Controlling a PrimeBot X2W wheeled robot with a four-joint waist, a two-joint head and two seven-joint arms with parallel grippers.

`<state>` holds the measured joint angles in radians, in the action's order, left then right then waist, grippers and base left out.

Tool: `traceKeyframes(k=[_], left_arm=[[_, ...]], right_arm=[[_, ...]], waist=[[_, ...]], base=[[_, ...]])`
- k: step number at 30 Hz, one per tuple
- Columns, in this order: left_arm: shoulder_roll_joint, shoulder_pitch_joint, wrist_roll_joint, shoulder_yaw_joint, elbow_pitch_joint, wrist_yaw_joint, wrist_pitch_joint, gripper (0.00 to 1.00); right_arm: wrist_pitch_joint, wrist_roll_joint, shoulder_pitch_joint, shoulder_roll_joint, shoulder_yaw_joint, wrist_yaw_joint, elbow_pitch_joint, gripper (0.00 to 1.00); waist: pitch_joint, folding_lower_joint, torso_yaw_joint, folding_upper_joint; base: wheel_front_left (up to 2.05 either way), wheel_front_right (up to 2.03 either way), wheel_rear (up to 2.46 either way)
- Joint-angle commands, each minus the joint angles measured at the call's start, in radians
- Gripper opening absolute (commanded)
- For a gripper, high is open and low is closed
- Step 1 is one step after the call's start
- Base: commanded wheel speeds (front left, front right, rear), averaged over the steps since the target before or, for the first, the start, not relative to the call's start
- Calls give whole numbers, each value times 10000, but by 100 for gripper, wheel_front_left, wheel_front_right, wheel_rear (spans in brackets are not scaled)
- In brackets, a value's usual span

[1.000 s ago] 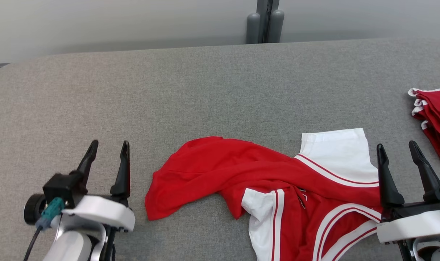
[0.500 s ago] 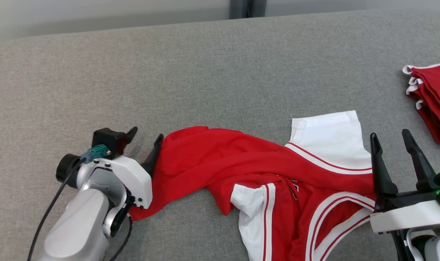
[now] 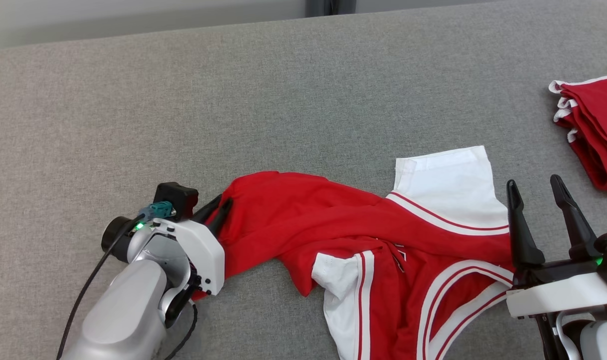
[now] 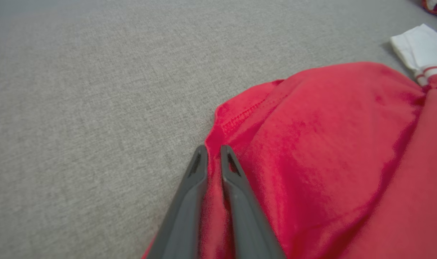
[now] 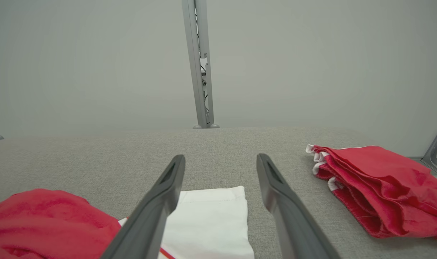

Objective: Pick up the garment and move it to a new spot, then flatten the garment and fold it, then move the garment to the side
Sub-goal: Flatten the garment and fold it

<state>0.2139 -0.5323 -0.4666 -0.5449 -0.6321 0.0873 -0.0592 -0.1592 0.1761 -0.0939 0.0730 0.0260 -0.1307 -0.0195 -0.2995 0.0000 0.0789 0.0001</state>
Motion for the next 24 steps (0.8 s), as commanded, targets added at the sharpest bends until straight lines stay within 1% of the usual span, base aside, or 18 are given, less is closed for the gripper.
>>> traceKeyframes(k=[1,5,10,19,23,24], left_arm=[[26,-44,-133,54,-117,52,85,0],[54,-28,-418,466,243,-76,710,0],[244,409,-869,1126,1024,-465,1290,0],[793,1644,-1640,2258,2444,-1345,1425,0],[745,1840,-1916,2376,2485,-1297,1358,0],[675,1848,-1974,2389,2442,-1296,1400,80]], right_arm=[[-99,3,-106,21,10,-2,27,100],[-146,13,-69,15,53,-2,47,100],[-175,2,46,4,165,-2,23,100],[-105,-49,14,40,155,-2,-43,100],[-83,-6,-119,84,117,-2,-46,100],[-79,9,-153,95,95,-2,-32,100]], waist=[[15,0,12,-1],[34,0,2,-1],[38,0,-98,-1],[-37,0,-306,-1],[-154,0,-321,-1],[-173,0,-306,-1]], base=[[0,0,0],[0,0,0],[0,0,0],[0,0,0],[0,0,0],[0,0,0]])
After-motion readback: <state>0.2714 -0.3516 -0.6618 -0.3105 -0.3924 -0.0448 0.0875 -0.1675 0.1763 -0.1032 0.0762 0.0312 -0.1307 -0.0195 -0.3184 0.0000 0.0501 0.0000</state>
